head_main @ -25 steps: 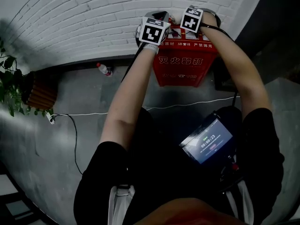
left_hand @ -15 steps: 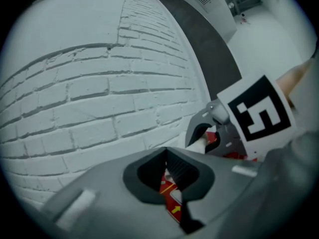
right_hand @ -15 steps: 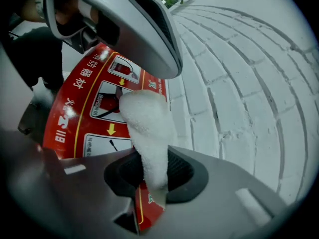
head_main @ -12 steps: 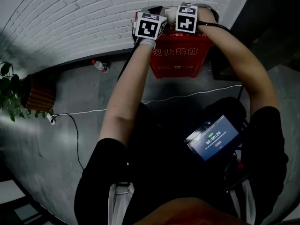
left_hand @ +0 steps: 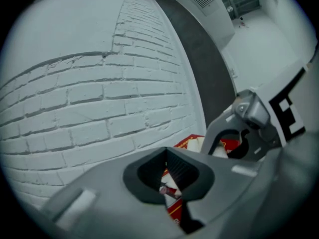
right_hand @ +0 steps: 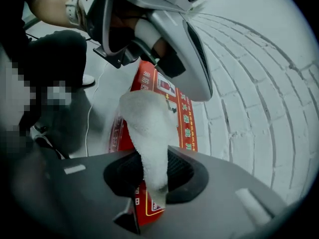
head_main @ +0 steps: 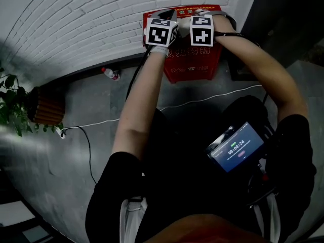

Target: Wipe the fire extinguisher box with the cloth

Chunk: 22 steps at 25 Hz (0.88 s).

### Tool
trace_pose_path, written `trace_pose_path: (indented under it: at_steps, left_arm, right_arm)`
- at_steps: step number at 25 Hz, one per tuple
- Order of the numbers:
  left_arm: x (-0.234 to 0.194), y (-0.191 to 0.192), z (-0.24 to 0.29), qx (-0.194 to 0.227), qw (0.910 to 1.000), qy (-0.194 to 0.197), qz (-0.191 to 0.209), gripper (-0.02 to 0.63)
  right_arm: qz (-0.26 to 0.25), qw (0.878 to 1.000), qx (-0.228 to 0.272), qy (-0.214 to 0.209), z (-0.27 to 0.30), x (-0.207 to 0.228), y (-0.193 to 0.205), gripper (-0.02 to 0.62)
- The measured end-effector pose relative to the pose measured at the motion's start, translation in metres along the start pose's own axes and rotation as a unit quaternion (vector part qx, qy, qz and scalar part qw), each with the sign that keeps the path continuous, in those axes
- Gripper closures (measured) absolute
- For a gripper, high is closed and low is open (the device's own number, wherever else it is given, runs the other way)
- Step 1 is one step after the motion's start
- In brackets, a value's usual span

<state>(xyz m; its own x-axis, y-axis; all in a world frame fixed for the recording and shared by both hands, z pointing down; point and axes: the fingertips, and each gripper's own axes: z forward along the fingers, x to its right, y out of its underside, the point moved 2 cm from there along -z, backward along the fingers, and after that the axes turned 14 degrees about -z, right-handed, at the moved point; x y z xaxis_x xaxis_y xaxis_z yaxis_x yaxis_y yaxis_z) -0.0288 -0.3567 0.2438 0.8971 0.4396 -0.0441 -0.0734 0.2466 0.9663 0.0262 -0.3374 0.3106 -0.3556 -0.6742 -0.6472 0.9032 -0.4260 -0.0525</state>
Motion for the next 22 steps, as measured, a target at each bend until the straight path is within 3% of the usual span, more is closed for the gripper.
trace_pose_path:
  at_steps: [8, 12, 15, 19, 22]
  left_arm:
    - [0.000, 0.002, 0.003, 0.006, 1.0000, 0.004, -0.003, 0.604]
    - [0.002, -0.003, 0.004, 0.011, 0.9999, 0.008, 0.001, 0.604]
    - [0.005, -0.009, 0.005, 0.016, 0.9998, 0.012, 0.002, 0.604]
    - [0.009, -0.027, 0.008, 0.027, 0.9995, 0.017, -0.003, 0.604]
    - [0.017, -0.046, 0.013, 0.032, 0.9992, 0.025, 0.002, 0.604]
  right_arm:
    - [-0.006, 1.000, 0.013, -0.022, -0.009, -0.016, -0.006, 0.504]
    - [0.035, 0.998, 0.044, -0.039, -0.023, -0.011, 0.001, 0.503]
    - [0.067, 0.997, 0.042, -0.007, -0.035, 0.014, 0.027, 0.503]
    - [0.103, 0.993, -0.003, 0.059, -0.038, 0.062, 0.078, 0.503]
    - [0.113, 0.990, -0.033, 0.077, -0.031, 0.088, 0.102, 0.503]
